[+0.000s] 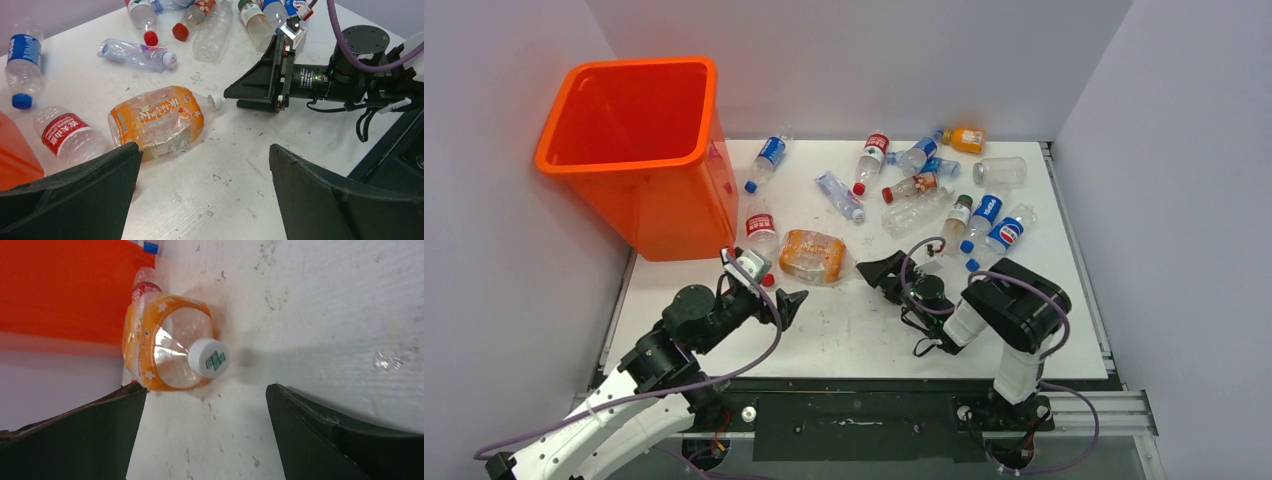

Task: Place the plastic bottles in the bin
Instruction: Pick up the plastic bottle at the center of the board.

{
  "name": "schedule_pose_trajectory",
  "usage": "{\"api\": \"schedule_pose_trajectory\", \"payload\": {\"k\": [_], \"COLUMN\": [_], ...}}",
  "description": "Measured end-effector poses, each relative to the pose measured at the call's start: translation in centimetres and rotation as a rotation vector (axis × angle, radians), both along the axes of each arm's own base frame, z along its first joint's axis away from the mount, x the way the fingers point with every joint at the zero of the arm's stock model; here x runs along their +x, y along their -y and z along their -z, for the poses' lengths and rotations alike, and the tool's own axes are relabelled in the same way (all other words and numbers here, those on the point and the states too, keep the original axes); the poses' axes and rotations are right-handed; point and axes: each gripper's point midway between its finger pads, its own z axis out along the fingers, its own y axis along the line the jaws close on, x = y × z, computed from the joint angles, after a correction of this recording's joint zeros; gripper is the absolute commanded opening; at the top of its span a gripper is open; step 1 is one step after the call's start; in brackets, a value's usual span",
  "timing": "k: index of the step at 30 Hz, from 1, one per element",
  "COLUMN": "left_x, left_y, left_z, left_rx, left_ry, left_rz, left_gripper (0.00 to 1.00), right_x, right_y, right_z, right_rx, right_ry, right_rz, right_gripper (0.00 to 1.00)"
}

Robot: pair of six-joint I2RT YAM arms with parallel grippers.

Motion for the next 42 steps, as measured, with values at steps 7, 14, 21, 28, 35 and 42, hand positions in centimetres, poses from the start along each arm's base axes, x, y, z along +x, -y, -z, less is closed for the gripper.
{"api": "schedule_pose_trajectory", "payload": {"k": [7, 14, 21, 28, 35, 42], "left_x": [0.3, 0.7, 0.9, 1.1, 1.2, 1.1], "left_y": [-2.2, -2.6, -2.5, -2.8, -2.9, -3.0], "left_z": [-0.3, -0.4, 0.0, 0.0, 0.1, -0.1], "left_rx": [-0.040, -0.041, -0.026, -0.024, -0.024, -0.037], "left_ry": [0.036, 0.043, 0.031, 0.033, 0.031, 0.030], "left_rz": [-0.111, -0.142, -0.148, -0.169, -0.176, -0.179], "left_gripper": [1.00, 1.00, 1.00, 1.00, 1.00, 1.00], "right_x": [2.9, 3.6, 3.2, 1.3, 1.8, 3.4], "right_y": [-2.3, -3.4, -3.9, -2.7, 5.3, 19.5], "right_z": [-1.4, -1.6, -1.4, -0.9, -7.5, -11.5], "right_rx": [0.189, 0.251, 0.155, -0.121, -0.325, -0.467], "right_ry": [0.088, 0.088, 0.083, 0.064, 0.137, 0.073], "right_rz": [0.034, 0.048, 0.041, 0.037, 0.234, 0.613], "right_gripper": [0.88, 0.87, 0.94, 1.00, 0.93, 0.93]}}
